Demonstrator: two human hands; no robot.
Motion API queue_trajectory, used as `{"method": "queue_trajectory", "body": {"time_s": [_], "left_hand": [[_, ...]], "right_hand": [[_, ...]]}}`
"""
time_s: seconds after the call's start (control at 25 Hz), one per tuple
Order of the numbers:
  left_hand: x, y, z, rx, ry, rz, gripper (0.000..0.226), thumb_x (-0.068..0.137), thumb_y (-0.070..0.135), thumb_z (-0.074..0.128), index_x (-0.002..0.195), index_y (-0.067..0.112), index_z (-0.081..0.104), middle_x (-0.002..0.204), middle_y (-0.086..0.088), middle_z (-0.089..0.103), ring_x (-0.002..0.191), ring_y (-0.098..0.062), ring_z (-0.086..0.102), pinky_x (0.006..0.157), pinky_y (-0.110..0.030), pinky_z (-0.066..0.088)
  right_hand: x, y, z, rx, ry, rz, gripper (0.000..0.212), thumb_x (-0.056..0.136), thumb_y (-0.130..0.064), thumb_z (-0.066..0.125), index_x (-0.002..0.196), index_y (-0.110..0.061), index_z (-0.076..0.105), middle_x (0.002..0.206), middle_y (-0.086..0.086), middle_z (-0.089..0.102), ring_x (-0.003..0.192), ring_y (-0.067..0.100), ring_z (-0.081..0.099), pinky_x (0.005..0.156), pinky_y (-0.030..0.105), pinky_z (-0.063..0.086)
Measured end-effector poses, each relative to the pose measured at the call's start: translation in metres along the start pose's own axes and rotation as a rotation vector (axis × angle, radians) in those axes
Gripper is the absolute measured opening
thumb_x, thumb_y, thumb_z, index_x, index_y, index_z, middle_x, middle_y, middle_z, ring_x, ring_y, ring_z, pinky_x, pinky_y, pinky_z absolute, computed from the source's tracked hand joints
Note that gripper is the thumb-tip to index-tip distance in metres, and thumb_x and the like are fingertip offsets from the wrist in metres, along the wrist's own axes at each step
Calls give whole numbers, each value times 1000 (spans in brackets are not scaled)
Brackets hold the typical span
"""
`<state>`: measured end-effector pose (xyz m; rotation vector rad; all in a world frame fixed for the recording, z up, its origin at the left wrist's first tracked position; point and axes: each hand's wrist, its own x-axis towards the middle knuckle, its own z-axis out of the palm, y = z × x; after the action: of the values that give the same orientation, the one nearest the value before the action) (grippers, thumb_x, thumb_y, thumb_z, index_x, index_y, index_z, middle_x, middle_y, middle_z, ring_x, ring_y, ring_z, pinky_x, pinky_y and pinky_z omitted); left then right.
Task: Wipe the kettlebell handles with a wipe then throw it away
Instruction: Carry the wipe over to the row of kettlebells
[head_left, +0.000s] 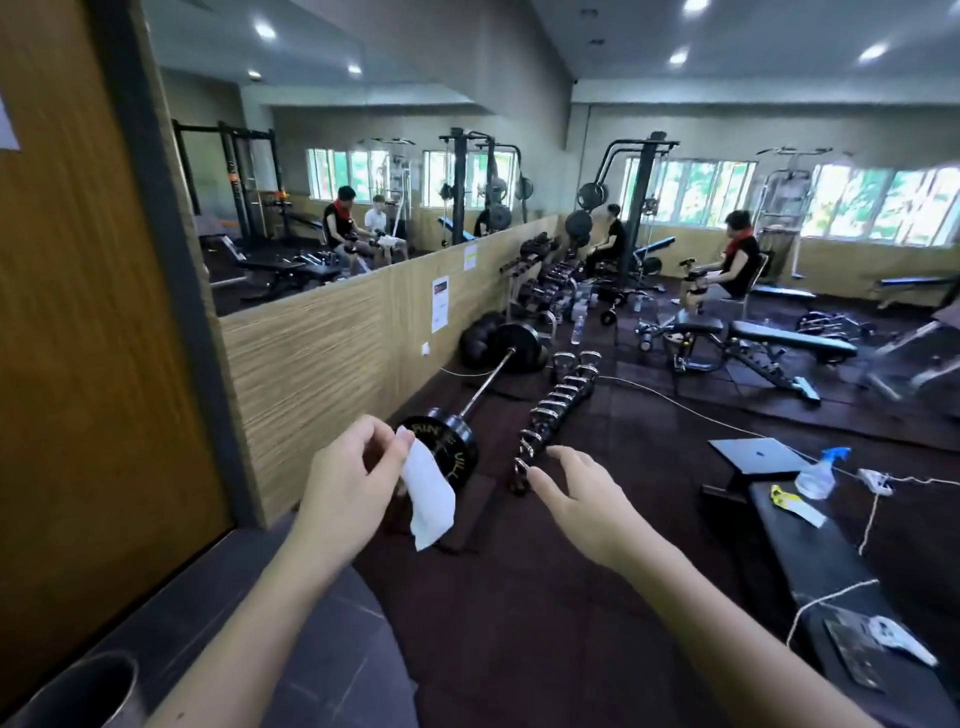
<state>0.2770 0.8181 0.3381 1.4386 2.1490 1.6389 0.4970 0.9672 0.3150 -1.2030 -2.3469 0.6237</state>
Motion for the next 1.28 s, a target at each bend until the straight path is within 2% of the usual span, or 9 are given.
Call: {"method": "queue_trajectory", "body": {"time_s": [0.16, 0.28, 0.36, 0.6, 0.84, 0.96, 1.16, 1.28], "left_hand": [[41, 8, 92, -56, -91, -24, 32, 101, 39, 61, 76, 18, 56, 67, -7, 65, 65, -28, 64, 67, -45, 52], [89, 2, 154, -59, -88, -19, 33, 100, 38, 62, 75, 17, 57, 68, -9, 65, 64, -25, 64, 65, -40, 51], [128, -6, 194, -65, -77, -10, 32, 100, 36, 62, 75, 17, 57, 71, -11, 65, 62, -20, 61, 63, -36, 50], [263, -35, 311, -59, -64, -51, 31, 100, 37, 62, 77, 16, 58, 72, -10, 65, 69, -27, 63, 68, -44, 53], [366, -56, 417, -26, -88, -143, 33, 100, 38, 62, 78, 14, 58, 72, -10, 69, 69, -28, 66, 68, -45, 55], [412, -61, 469, -6, -36, -168, 33, 100, 37, 62, 75, 15, 58, 71, -11, 66, 66, -27, 63, 65, -42, 52], [480, -75, 553, 15, 83, -236, 32, 99, 42, 61, 79, 17, 61, 71, -9, 67, 66, -25, 65, 69, -51, 59], [510, -85, 597, 48, 116, -312, 35, 99, 43, 62, 79, 14, 59, 69, -12, 64, 60, -27, 62, 64, -47, 59]], "right_hand": [[34, 84, -25, -2, 18, 86, 57, 100, -57, 39, 147, -24, 39, 152, -4, 42, 142, 20, 36, 113, 38, 31], [85, 139, -32, -45, 4, 117, 59, 99, -58, 39, 147, -24, 38, 153, -3, 41, 142, 20, 35, 114, 38, 32], [132, 173, -38, -90, 0, 112, 60, 99, -58, 39, 148, -23, 38, 153, -1, 41, 142, 20, 35, 114, 38, 31], [291, 258, -59, -144, -13, 101, 59, 99, -58, 39, 145, -22, 42, 150, -1, 45, 141, 20, 37, 113, 37, 33], [421, 344, -68, -200, -120, 115, 59, 100, -59, 37, 143, -19, 44, 146, 1, 49, 139, 21, 38, 111, 38, 35], [491, 391, -75, -231, -163, 95, 57, 100, -59, 37, 141, -20, 46, 143, 2, 50, 137, 22, 41, 108, 39, 37], [612, 472, -98, -297, -213, 23, 55, 100, -58, 38, 138, -21, 49, 139, 1, 53, 133, 23, 44, 104, 39, 39], [672, 514, -106, -322, -300, 28, 53, 99, -59, 37, 134, -21, 51, 134, 1, 55, 130, 23, 47, 102, 39, 41]]}}
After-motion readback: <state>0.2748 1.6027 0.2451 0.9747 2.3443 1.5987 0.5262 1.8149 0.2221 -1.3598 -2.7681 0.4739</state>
